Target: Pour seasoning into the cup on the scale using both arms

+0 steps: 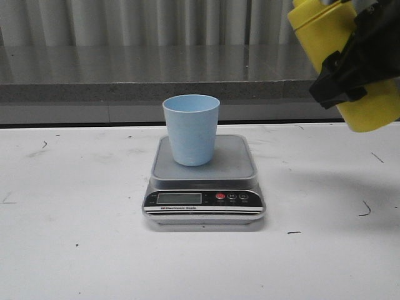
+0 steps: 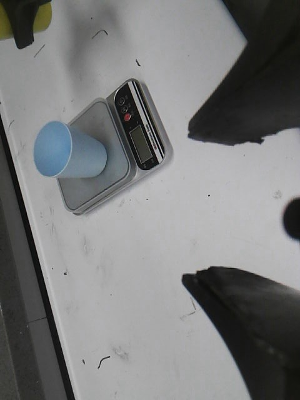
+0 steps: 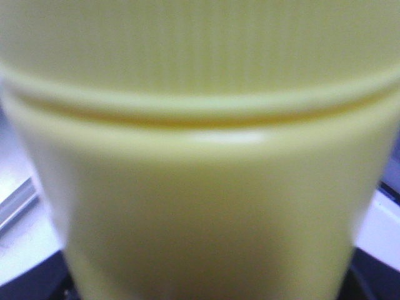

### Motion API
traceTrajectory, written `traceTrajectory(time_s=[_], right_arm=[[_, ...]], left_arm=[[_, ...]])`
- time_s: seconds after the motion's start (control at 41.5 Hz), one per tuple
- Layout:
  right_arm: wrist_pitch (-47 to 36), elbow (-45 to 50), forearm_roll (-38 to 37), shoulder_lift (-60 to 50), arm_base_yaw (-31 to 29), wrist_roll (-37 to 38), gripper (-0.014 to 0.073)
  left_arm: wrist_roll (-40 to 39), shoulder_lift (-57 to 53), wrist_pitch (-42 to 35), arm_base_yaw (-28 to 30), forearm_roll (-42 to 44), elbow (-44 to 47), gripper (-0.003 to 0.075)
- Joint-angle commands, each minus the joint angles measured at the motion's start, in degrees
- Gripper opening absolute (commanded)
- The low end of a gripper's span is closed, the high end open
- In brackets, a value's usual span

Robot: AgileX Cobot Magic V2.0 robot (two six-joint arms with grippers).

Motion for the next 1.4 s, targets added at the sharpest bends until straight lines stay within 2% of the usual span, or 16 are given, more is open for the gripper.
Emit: traceTrajectory(time_s=[0.0,0.096,0.386,0.579,0.868,1.013,1.375], right_arm=[[6.81,-7.32,-4.48,-2.53,0.68,-2.17,0.0315],[14.79,-11.88,-9.44,-2.25,2.91,-2.17,0.0315],[30.09,-22.8,-24.8,4.06,11.35,-1.62,0.0315],[37.05,-27.71,-39.25,9.0,15.57,-1.62,0.0309],[46.61,-29.26,-59.46,15.01,20.36,1.4,0.0309],[47.24,-29.31,-63.63,16.17,21.1,4.17,0.0309],[47.11,-29.48,-64.32,16.17,21.16,5.34,0.0309]], left_arm=[[-0.31,0.17,-3.95,0.07,-0.4,-1.43,0.0428],[-0.31,0.17,-3.95,0.07,-0.4,-1.43,0.0428],[-0.31,0.17,-3.95,0.07,-0.4,-1.43,0.0428],[-0.31,0.17,-3.95,0.07,-0.4,-1.43,0.0428],[-0.31,0.17,-3.95,0.07,-0.4,-1.43,0.0428],[-0.31,0.17,-3.95,0.07,-0.4,-1.43,0.0428],[-0.31,0.17,-3.95,0.07,-0.4,-1.43,0.0428]])
